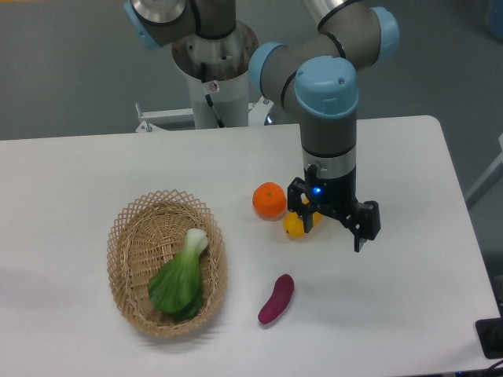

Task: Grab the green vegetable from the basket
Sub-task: 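Open the gripper above the yellow pepper and orange, then move the gripper over the basket and lower it onto the bok choy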

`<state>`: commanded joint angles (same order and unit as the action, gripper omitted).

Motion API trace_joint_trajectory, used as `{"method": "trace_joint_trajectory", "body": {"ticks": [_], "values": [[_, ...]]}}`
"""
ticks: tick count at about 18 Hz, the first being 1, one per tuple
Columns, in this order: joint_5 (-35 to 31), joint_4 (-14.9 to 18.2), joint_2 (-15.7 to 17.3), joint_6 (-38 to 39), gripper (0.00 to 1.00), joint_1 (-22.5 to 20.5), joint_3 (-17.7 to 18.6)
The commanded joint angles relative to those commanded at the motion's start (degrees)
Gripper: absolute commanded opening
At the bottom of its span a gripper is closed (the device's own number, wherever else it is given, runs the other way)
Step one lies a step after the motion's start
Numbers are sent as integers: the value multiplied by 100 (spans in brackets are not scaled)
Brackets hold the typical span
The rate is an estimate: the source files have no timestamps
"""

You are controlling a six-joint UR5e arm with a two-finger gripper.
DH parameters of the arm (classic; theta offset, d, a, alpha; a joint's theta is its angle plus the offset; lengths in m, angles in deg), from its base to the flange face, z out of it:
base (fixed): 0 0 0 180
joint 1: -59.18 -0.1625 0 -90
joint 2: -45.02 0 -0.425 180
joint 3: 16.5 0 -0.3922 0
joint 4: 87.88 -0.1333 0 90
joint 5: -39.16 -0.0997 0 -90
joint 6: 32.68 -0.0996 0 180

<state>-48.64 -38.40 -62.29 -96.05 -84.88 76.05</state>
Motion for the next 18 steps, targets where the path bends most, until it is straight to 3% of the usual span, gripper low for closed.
{"method": "trace_joint_trajectory", "body": {"ticks": [5,12,18], "values": [[35,-35,-44,26,100,9,18],[61,-62,-281,1378,100,61,-44],[18,-97,-404,2117,100,597,166]]}}
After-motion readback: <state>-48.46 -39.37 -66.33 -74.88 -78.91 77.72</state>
